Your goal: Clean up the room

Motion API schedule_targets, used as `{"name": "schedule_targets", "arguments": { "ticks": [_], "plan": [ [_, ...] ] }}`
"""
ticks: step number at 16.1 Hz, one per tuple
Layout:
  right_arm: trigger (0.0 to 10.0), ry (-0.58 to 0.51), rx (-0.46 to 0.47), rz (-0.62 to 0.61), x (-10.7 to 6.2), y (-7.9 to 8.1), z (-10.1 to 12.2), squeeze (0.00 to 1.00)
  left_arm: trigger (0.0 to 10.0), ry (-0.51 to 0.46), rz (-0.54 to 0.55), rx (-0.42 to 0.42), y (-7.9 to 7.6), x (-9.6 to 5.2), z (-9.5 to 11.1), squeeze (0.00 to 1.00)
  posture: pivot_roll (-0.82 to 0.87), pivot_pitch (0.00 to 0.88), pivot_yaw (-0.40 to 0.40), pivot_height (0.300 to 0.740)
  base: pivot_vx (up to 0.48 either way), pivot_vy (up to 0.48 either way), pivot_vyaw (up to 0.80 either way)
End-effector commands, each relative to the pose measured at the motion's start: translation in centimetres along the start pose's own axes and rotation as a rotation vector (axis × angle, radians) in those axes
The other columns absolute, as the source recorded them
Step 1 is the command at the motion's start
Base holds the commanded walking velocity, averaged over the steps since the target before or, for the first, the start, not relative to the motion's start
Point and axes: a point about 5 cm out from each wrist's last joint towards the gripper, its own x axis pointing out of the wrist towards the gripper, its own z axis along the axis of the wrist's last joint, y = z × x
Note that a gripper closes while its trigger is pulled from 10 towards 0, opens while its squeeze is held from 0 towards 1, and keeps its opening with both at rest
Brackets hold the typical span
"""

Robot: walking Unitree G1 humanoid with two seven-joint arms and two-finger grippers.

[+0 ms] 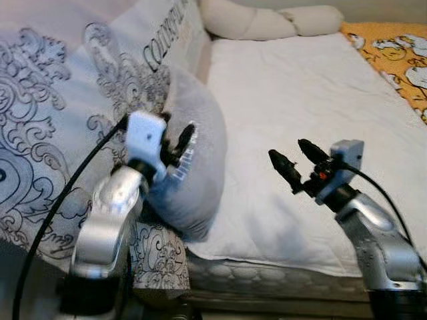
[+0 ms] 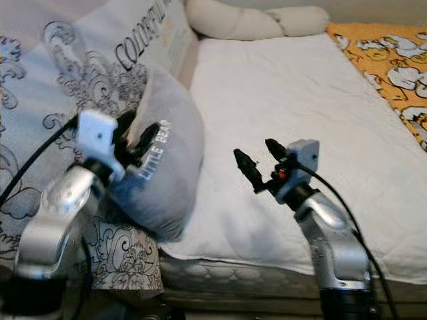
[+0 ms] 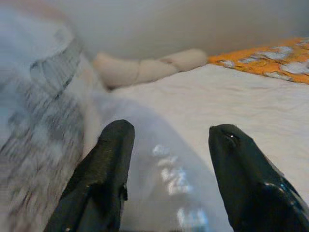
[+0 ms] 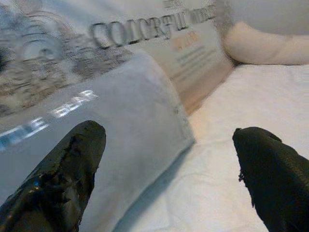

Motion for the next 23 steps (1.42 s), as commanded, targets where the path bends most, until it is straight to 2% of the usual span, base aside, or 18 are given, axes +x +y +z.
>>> {"name": "schedule_targets", "arguments": {
  "ticks": [1,2,5,7,11,13,15,20,23],
  "plan": [
    [10.0,-0.026,-0.015,-0.084,0.1,-0.8,0.5,1.0,10.0,0.0,0.064,-0.011,0.7,-0.5,0.1,1.0,0.0,0.0,0.039,0.74,0.0,0.0,0.0],
    [10.0,-0.029,-0.01,-0.113,0.1,-0.7,0.5,1.0,10.0,0.0,0.06,0.012,0.6,-0.6,0.1,1.0,-0.01,0.0,0.046,0.74,0.0,0.0,0.0],
    [10.0,-0.051,-0.01,-0.127,0.9,0.1,0.7,1.0,10.0,-0.004,0.058,0.001,0.3,-0.3,0.4,1.0,-0.02,0.0,0.046,0.74,0.0,0.0,0.0],
    [10.0,-0.081,-0.004,-0.173,1.4,0.5,0.7,1.0,10.0,0.037,0.106,0.022,0.7,-0.4,-0.3,1.0,-0.01,0.0,0.045,0.74,0.0,0.0,0.0],
    [10.0,-0.041,-0.006,-0.266,1.5,0.4,-0.4,1.0,10.0,0.069,0.142,0.052,1.1,-0.5,-0.7,1.0,0.03,0.0,0.027,0.74,0.0,0.0,0.0],
    [10.0,-0.034,0.001,-0.239,1.2,0.8,-0.6,1.0,10.0,0.07,0.15,0.048,1.0,-0.4,-0.7,1.0,0.01,0.0,0.031,0.74,0.0,0.0,0.0],
    [10.0,-0.03,-0.029,-0.243,1.4,1.1,-0.6,1.0,10.0,0.079,0.161,0.045,1.1,-0.5,-1.1,1.0,0.0,0.0,0.025,0.74,0.0,-0.377,0.0],
    [10.0,-0.029,-0.022,-0.256,1.5,1.0,-0.7,1.0,10.0,0.091,0.169,0.046,0.9,-0.5,-1.6,1.0,0.01,0.0,0.02,0.74,0.0,-0.398,0.0],
    [10.0,-0.037,-0.025,-0.256,1.6,1.0,-0.8,1.0,10.0,0.097,0.156,0.041,0.3,-0.5,-1.7,1.0,0.01,0.0,0.039,0.74,0.0,-0.399,0.0]
  ]
}}
